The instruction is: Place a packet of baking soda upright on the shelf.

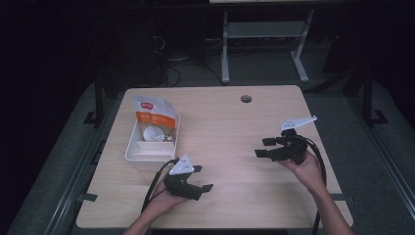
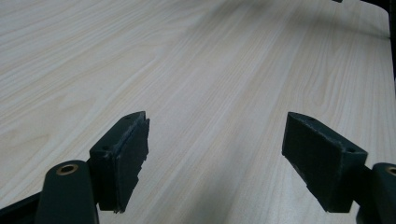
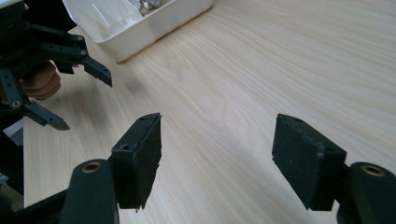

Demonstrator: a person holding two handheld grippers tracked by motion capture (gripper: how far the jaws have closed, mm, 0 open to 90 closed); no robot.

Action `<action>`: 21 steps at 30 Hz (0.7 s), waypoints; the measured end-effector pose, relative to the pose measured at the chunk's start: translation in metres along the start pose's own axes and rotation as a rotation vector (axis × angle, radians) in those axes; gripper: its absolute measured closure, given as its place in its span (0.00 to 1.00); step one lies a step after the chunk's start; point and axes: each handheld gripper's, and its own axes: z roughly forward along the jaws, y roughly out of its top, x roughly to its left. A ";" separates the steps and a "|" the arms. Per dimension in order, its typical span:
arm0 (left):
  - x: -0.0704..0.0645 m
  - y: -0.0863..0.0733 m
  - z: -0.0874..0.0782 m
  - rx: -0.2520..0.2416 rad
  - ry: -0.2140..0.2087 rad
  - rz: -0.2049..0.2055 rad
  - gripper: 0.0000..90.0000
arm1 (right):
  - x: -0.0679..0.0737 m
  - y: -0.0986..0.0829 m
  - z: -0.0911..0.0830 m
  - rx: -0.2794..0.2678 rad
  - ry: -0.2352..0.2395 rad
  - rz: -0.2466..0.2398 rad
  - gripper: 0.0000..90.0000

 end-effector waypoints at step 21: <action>0.001 0.000 0.000 0.003 0.005 -0.008 0.25 | 0.008 -0.040 -0.014 0.025 0.003 0.031 0.34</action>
